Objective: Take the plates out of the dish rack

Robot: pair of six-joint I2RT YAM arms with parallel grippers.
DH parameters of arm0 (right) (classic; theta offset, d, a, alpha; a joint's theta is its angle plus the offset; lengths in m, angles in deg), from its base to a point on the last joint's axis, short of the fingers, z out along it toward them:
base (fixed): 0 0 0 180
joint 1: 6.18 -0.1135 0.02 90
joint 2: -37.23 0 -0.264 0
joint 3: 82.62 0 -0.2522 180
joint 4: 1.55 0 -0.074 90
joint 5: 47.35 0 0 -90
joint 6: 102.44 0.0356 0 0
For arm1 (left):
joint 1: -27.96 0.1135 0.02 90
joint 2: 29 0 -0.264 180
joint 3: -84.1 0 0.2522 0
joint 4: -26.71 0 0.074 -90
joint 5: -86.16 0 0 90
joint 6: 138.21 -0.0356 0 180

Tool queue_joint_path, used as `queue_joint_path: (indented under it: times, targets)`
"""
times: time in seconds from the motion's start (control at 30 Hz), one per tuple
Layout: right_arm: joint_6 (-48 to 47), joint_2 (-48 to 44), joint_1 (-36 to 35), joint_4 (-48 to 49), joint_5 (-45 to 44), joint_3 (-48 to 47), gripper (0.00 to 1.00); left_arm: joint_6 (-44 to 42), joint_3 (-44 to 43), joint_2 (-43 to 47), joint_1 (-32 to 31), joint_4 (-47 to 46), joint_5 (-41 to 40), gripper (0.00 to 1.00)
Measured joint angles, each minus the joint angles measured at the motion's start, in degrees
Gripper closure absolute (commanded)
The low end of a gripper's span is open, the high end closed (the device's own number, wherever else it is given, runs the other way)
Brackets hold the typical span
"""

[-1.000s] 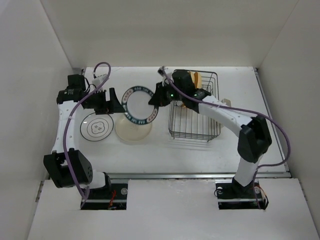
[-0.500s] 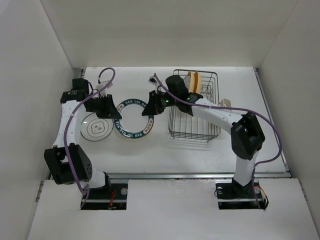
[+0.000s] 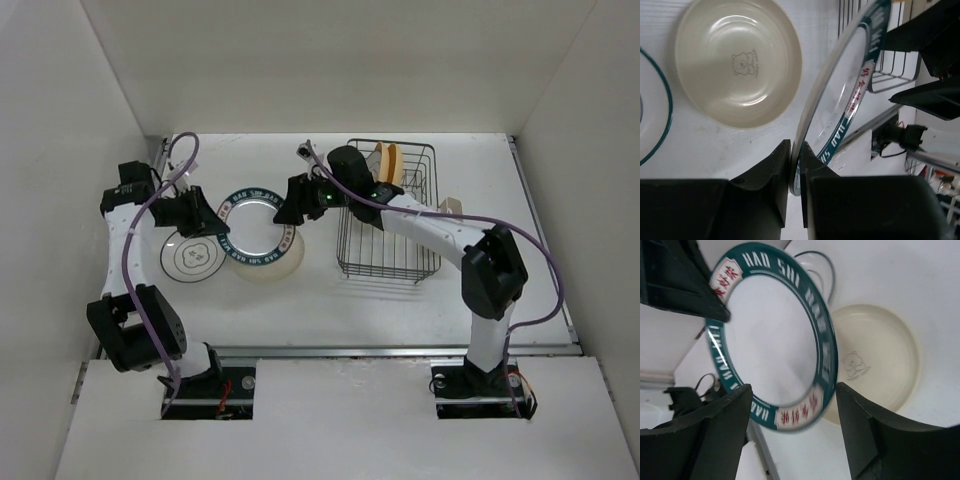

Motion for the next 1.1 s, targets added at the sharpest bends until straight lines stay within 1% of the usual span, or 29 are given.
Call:
queue_joint_path:
  times: [0.13, 0.2, 0.4, 0.5, 0.63, 0.8, 0.83, 0.87, 0.9, 0.93, 0.97, 1.0, 1.03, 1.1]
  targets:
    - [0.7, -1.8, -0.1, -1.9, -9.1, 0.0, 0.25, 4.0, 0.1, 0.0, 5.8, -2.6, -0.9, 1.0]
    - [1.2, -4.1, -0.1, -2.3, -13.4, 0.2, 0.25, 6.3, 0.7, -0.1, 9.1, -4.8, -1.7, 1.0]
    - [2.0, -14.0, 0.0, -2.1, -24.7, 2.9, 0.25, 10.3, 2.6, -2.5, 17.3, -8.7, -11.8, 1.0]
    - [1.9, -18.0, 0.0, -2.0, -28.4, 4.3, 0.25, 10.8, 3.9, -4.1, 18.8, -10.2, -16.5, 1.0]
    - [1.5, -20.9, 0.0, -2.0, -32.1, 6.3, 0.24, 11.0, 5.2, -5.2, 19.4, -11.2, -22.0, 1.0]
    - [1.0, -22.6, 0.0, -2.5, -34.8, 9.0, 0.24, 10.3, 5.6, -6.5, 20.0, -12.4, -25.7, 1.0]
    - [0.8, -22.6, 0.0, -2.6, -34.9, 9.3, 0.24, 10.1, 5.7, -6.9, 20.1, -12.5, -26.3, 0.98]
    - [0.7, -22.7, 0.0, -2.7, -35.1, 9.5, 0.24, 9.9, 5.7, -7.4, 20.1, -12.6, -26.7, 0.93]
    - [0.5, -22.7, 0.0, -2.8, -35.2, 9.6, 0.24, 9.6, 5.7, -7.9, 20.1, -12.8, -26.8, 0.86]
    - [0.4, -22.7, 0.0, -3.0, -35.3, 9.6, 0.24, 9.2, 5.7, -8.7, 20.2, -12.8, -27.3, 0.64]
    - [0.3, -22.7, 0.0, -3.1, -35.6, 9.6, 0.24, 8.3, 5.7, -9.1, 20.2, -12.7, -27.6, 0.53]
    - [0.3, -22.8, 0.0, -3.4, -36.2, 9.6, 0.21, 8.2, 5.5, -10.0, 20.2, -12.3, -27.6, 0.46]
    - [0.3, -23.0, 0.0, -3.8, -36.9, 9.6, 0.19, 7.6, 5.3, -11.0, 20.2, -11.6, -28.1, 0.4]
    - [0.3, -23.4, 0.0, -4.9, -39.7, 9.6, 0.19, 7.0, 4.2, -13.8, 20.2, -9.6, -28.9, 0.33]
